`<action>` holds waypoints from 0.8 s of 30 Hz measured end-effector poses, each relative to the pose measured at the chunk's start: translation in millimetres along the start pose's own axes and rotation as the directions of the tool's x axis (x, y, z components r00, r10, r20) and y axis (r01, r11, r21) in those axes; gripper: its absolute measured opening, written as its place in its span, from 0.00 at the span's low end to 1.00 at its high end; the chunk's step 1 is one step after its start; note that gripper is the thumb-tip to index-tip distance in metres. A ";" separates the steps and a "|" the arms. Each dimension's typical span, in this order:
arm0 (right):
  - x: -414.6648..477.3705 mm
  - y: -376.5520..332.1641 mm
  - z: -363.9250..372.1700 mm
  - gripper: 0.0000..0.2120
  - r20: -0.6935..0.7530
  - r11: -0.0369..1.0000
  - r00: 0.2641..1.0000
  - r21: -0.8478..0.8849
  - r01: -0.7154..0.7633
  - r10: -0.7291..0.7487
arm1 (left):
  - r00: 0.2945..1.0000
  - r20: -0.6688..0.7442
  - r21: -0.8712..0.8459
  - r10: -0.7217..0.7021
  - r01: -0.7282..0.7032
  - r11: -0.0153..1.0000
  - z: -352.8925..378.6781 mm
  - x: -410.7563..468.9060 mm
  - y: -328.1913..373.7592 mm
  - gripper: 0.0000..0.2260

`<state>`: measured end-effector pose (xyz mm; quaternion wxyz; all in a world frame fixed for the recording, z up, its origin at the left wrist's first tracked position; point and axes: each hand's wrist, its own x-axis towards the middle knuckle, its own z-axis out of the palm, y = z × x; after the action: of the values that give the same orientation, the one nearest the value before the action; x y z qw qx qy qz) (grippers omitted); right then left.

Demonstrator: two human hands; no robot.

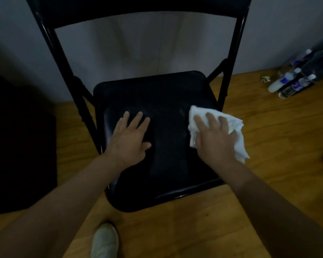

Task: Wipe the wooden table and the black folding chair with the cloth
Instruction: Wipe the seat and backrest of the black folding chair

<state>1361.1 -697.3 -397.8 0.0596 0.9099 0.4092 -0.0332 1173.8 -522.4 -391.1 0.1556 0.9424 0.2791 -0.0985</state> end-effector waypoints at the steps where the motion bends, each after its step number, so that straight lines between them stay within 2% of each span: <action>1: -13.6 -8.1 1.0 0.33 -0.009 0.998 0.998 0.007 0.060 -0.060 | 0.998 0.056 -0.029 -0.028 0.030 0.999 -5.0 8.3 -1.1 0.35; 3: -51.6 -31.6 6.0 0.37 -0.027 0.976 0.979 0.077 0.203 -0.202 | 0.992 0.126 -0.052 -0.025 0.031 0.998 -24.3 22.6 -5.9 0.32; 5: -90.9 -58.9 12.7 0.35 -0.009 0.923 0.927 0.092 0.375 -0.376 | 0.979 0.205 -0.037 0.011 -0.004 0.999 -44.2 33.0 -11.5 0.30; 8: -97.9 -79.5 15.7 0.31 0.057 0.869 0.871 0.128 0.479 -0.488 | 0.941 0.337 -0.056 0.040 -0.023 0.998 -53.9 34.7 -14.4 0.35; 12: -41.5 -98.2 0.2 0.37 0.115 0.888 0.884 0.141 0.437 -0.453 | 0.916 0.391 -0.068 0.084 -0.062 0.996 -38.7 21.3 -22.4 0.52; 15: 12.9 -111.2 -7.7 0.35 0.082 0.930 0.928 0.098 0.356 -0.364 | 0.947 0.312 -0.044 0.073 -0.062 0.997 -19.8 4.4 -24.0 0.61; 19: 80.9 -114.0 -14.9 0.37 0.134 0.965 0.960 0.132 0.227 -0.244 | 0.975 0.223 0.043 -0.025 0.015 0.999 -10.6 -4.5 -23.0 0.60; 24: 71.1 -106.7 -16.4 0.33 0.109 0.973 0.968 0.080 0.217 -0.225 | 0.954 0.288 0.201 -0.084 0.026 0.979 -20.6 -1.2 -16.9 0.56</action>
<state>1328.5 -572.3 -398.0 0.0488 0.8567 0.5024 -0.1066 1165.4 -502.3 -375.7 0.0997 0.9196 0.2682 -0.2691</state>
